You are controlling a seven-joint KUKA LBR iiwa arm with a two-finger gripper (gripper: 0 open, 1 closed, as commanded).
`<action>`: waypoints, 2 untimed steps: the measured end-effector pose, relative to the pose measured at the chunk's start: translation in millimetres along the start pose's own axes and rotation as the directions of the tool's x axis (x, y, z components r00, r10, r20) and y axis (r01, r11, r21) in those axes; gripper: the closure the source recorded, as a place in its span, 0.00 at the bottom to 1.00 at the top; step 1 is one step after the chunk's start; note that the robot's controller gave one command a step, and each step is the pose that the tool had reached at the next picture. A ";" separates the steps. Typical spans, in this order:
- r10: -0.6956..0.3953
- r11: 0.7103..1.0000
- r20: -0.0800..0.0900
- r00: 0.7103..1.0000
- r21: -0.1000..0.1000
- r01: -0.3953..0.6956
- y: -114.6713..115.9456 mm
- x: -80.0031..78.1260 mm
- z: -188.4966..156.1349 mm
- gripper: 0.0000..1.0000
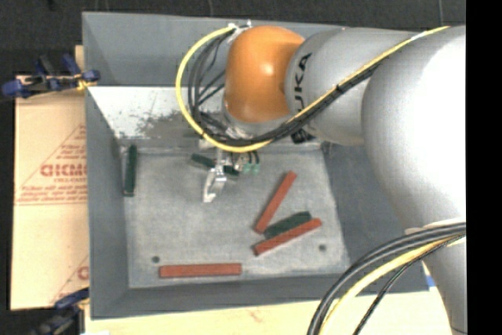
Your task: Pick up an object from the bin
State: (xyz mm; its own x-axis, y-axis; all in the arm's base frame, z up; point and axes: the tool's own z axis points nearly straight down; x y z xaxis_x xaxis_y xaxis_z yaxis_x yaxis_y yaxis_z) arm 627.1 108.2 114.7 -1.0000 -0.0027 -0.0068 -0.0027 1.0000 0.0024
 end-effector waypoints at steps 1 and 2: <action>0.114 0.993 -0.010 0.993 -0.002 -0.114 -33.8 6.9 32.2 1.00; 0.115 0.993 -0.009 0.993 -0.003 -0.115 -33.8 6.5 32.1 1.00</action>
Offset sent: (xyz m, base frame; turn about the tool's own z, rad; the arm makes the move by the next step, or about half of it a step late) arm 0.0000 0.0000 0.0000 0.0000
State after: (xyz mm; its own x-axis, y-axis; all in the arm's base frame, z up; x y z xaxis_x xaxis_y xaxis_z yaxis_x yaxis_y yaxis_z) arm 620.9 74.4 82.5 -0.9937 0.1121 0.0024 0.1121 0.9937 0.0057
